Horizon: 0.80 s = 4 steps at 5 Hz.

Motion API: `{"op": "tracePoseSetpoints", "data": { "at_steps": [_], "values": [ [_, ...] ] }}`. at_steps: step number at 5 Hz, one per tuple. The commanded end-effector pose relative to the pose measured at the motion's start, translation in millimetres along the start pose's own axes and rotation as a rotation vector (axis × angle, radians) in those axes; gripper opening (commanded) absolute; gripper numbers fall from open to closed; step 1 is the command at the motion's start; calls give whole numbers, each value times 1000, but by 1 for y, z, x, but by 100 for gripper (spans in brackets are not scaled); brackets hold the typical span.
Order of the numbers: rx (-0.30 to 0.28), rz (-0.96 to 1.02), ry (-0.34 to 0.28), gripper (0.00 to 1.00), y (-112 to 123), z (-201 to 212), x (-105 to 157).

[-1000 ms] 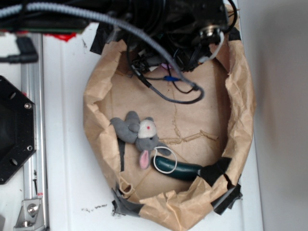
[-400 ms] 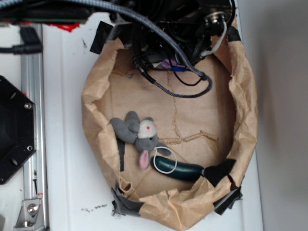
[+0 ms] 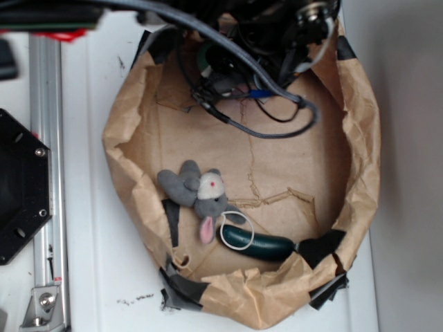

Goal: Grab the green ball.

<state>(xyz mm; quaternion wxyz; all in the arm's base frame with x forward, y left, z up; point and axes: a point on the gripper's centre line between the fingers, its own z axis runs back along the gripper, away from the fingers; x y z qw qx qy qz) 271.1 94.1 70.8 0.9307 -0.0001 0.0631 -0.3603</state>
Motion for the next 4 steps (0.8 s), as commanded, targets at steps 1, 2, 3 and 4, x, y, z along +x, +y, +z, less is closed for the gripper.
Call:
{"op": "tracePoseSetpoints", "data": {
  "at_steps": [1, 2, 3, 4],
  "values": [
    [33, 182, -188, 0, -21, 132, 60],
    [5, 341, -218, 0, -20, 131, 61],
    [11, 386, -260, 0, -27, 127, 62],
    [14, 388, -246, 0, -29, 126, 60]
  ]
}}
